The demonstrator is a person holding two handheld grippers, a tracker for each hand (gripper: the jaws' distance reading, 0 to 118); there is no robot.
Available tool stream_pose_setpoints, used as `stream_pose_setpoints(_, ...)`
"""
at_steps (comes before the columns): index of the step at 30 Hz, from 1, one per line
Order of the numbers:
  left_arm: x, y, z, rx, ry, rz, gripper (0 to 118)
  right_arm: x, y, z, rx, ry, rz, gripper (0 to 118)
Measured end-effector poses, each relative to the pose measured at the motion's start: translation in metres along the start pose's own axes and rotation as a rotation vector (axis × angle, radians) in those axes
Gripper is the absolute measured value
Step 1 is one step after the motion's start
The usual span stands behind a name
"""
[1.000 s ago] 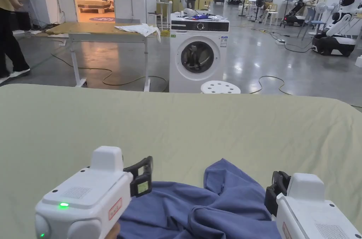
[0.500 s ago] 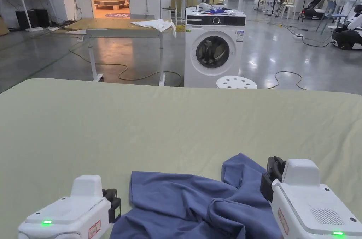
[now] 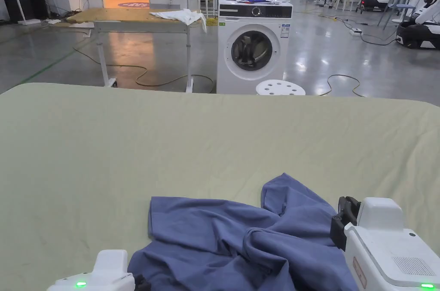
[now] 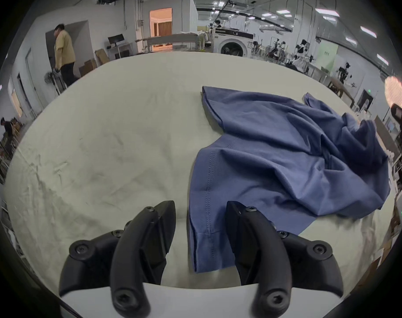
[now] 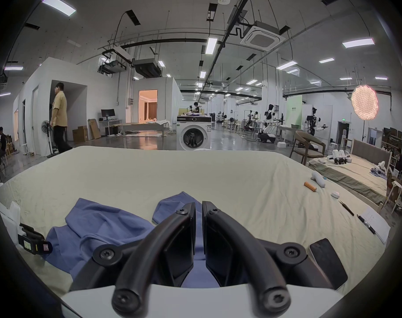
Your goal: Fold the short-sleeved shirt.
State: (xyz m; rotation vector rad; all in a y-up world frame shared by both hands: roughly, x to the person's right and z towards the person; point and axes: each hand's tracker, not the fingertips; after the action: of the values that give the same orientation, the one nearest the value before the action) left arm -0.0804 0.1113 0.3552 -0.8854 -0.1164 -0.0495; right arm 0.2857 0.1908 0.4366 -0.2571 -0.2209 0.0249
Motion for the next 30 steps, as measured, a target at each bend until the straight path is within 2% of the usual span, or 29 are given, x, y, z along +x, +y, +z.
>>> stream_pose_setpoints(2,0.011,-0.003,0.000,0.003,0.014,-0.042,38,0.005,-0.003,0.002,-0.006,-0.008,-0.003,5)
stream_pose_setpoints(5,0.022,-0.005,0.000,0.000,-0.045,-0.060,4,0.012,-0.008,0.005,-0.020,-0.022,-0.003,5)
stream_pose_setpoints(10,0.022,-0.004,0.006,0.000,-0.088,-0.087,1,0.036,-0.015,0.010,-0.084,-0.048,-0.025,5)
stream_pose_setpoints(12,0.014,0.000,0.013,0.008,-0.151,-0.044,1,0.052,-0.018,0.010,-0.147,-0.052,-0.032,5)
stream_pose_setpoints(15,0.003,0.004,0.030,0.069,-0.143,-0.051,1,0.076,-0.024,0.006,-0.269,-0.045,-0.054,11)
stream_pose_setpoints(17,-0.005,0.007,0.040,0.095,-0.146,-0.040,1,0.088,-0.029,0.004,-0.351,-0.025,-0.062,25)
stream_pose_setpoints(19,-0.014,0.010,0.048,0.110,-0.160,-0.019,0,0.097,-0.038,0.002,-0.408,-0.021,-0.064,48)
stream_pose_setpoints(21,-0.023,0.011,0.055,0.123,-0.174,0.005,0,0.102,-0.050,0.000,-0.490,-0.014,-0.046,77)
stream_pose_setpoints(22,-0.025,0.011,0.057,0.128,-0.172,0.005,0,0.103,-0.056,-0.002,-0.513,-0.014,-0.047,82)
stream_pose_setpoints(28,-0.033,0.008,0.060,0.140,-0.163,0.012,0,0.097,-0.092,-0.017,-0.637,0.040,-0.062,80)
stream_pose_setpoints(29,-0.034,0.008,0.061,0.140,-0.162,0.013,0,0.094,-0.094,-0.018,-0.635,0.039,-0.064,76)
stream_pose_setpoints(30,-0.035,0.007,0.060,0.141,-0.162,0.015,0,0.092,-0.094,-0.016,-0.627,0.041,-0.066,63)
